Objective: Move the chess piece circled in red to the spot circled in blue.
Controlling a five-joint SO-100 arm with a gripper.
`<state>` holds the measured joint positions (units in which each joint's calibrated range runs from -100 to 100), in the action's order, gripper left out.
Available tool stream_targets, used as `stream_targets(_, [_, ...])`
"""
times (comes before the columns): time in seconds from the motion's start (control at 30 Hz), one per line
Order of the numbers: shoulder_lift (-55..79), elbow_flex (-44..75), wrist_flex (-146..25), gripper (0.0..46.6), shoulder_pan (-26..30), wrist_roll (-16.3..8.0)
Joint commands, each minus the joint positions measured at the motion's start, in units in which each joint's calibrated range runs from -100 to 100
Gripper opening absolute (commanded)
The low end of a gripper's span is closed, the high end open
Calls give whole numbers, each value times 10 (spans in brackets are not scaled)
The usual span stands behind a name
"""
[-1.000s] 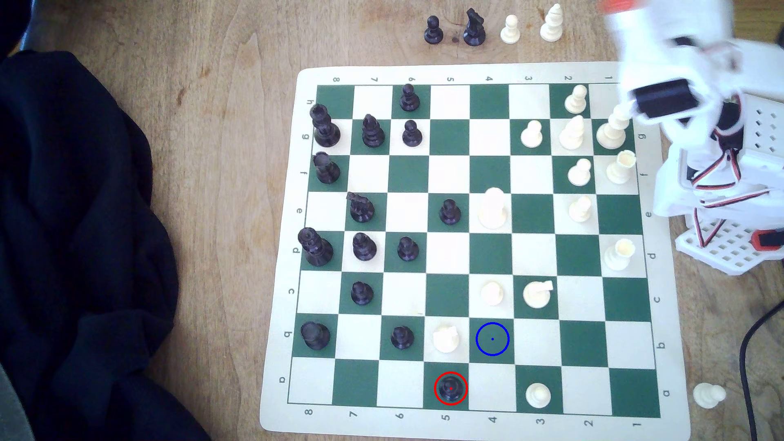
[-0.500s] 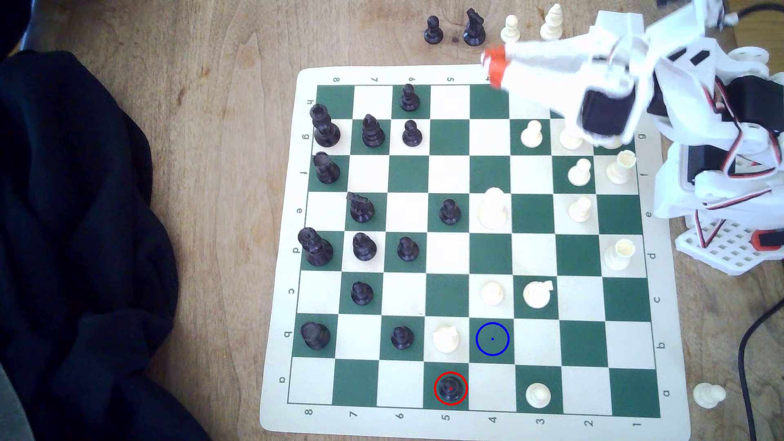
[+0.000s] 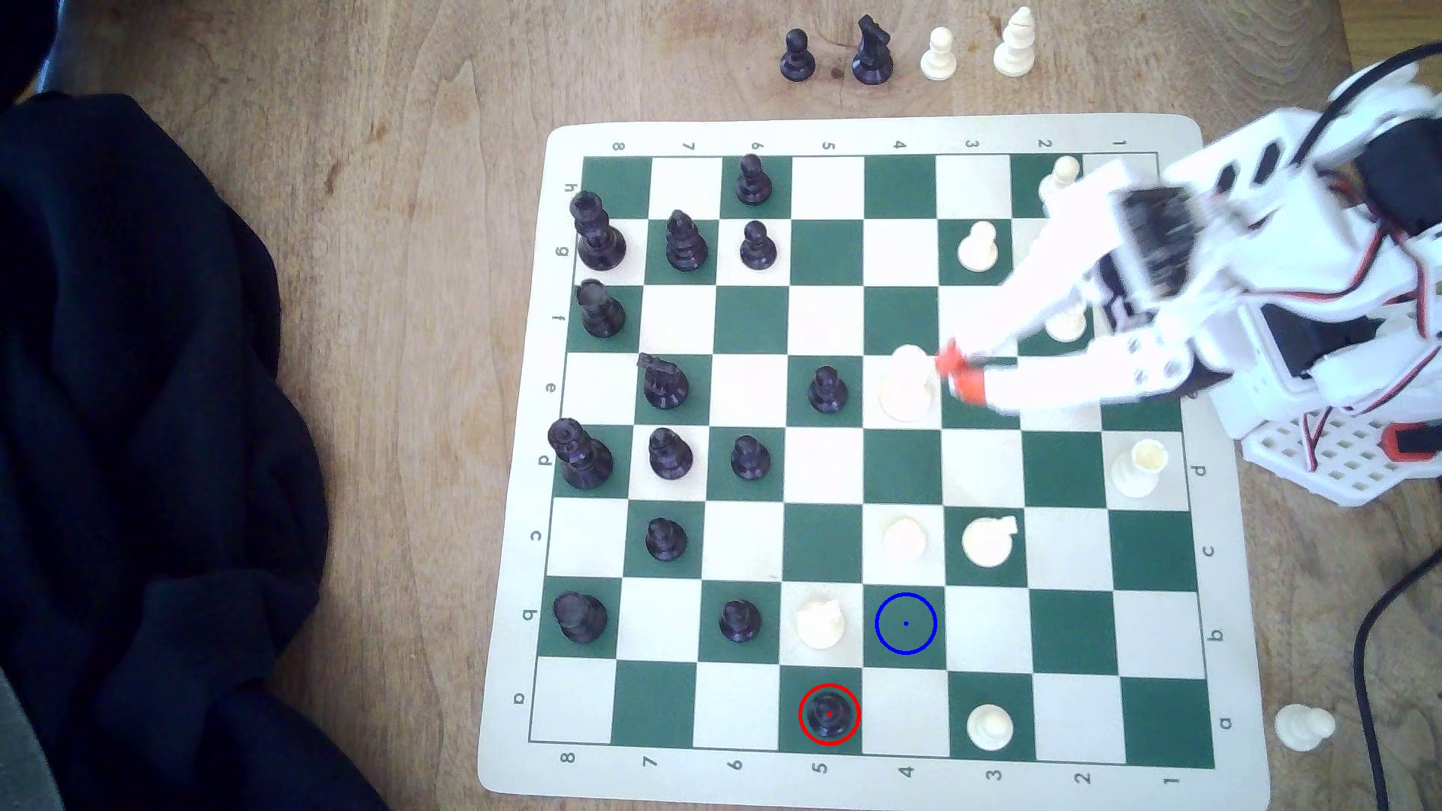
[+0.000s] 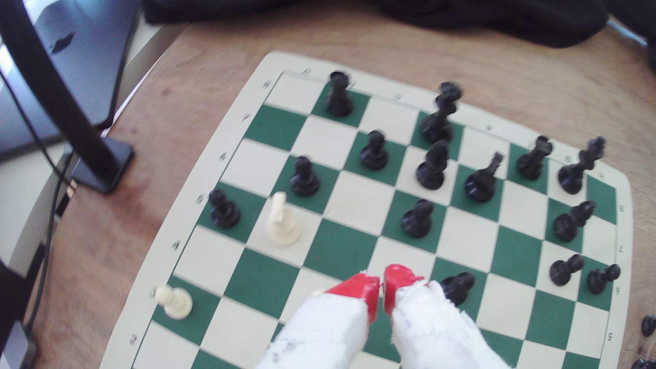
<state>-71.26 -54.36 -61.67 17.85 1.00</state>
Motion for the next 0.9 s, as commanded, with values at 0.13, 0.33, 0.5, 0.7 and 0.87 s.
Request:
stream_targets(0.13, [139, 117, -32, 3, 95, -31])
stream_targets(0.33, [244, 168, 15, 136, 117, -44])
stream_targets(0.5, [309, 183, 55, 151, 125, -44])
stream_targets(0.7, [371, 188, 77, 147, 136, -44])
stream_targets(0.87, [449, 185, 109, 141, 142, -42])
